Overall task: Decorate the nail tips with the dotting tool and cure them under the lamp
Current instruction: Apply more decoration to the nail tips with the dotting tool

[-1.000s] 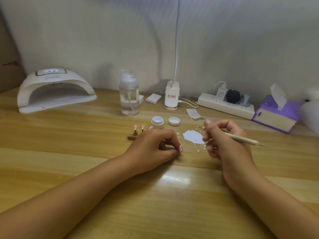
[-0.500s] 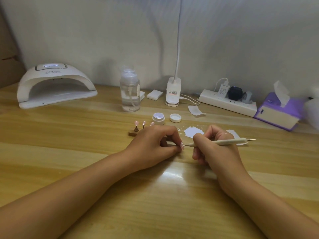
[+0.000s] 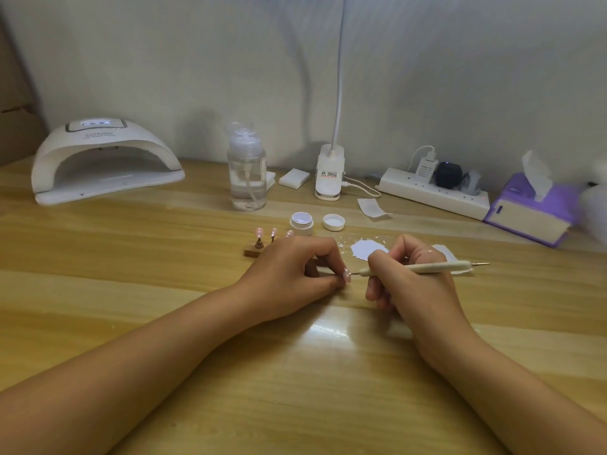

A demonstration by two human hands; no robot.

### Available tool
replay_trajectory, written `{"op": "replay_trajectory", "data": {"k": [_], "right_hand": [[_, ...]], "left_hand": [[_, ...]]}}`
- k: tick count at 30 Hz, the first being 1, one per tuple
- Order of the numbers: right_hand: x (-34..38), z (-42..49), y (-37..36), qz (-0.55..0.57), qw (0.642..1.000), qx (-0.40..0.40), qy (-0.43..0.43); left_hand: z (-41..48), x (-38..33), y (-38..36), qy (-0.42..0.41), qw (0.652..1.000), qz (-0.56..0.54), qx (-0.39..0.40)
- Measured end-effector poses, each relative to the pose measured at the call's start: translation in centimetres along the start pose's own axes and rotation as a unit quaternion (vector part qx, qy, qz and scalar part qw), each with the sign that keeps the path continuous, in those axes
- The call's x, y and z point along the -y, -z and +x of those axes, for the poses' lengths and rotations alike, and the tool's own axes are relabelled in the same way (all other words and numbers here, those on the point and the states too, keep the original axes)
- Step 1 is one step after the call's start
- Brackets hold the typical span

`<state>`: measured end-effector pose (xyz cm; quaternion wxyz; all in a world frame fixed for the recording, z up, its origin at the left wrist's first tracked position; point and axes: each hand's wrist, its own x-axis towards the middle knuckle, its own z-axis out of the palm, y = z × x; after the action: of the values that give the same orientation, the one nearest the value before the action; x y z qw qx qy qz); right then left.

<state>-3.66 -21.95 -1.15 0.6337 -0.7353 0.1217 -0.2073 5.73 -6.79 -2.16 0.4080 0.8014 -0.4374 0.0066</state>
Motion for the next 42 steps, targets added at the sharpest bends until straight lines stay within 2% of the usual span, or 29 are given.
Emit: {"op": "replay_trajectory", "data": {"k": [11,20,27,42], "right_hand": [[-0.14,-0.05,0.15,-0.009,1.000,0.010,0.009],[0.51,-0.12,0.71,0.124,0.991,-0.056,-0.007],[0.23,-0.23,0.01,0.016,1.000,-0.018,-0.011],[0.22,-0.26,-0.07,-0.015,1.000,-0.001,-0.011]], "left_hand": [[-0.06,0.00,0.00,0.008,1.000,-0.003,0.001],[-0.10,-0.02,0.09,0.010,1.000,-0.024,0.008],[-0.05,-0.06,0.03,0.006,0.999,-0.036,0.011],[-0.05,0.14,0.05,0.007,1.000,-0.022,0.008]]}}
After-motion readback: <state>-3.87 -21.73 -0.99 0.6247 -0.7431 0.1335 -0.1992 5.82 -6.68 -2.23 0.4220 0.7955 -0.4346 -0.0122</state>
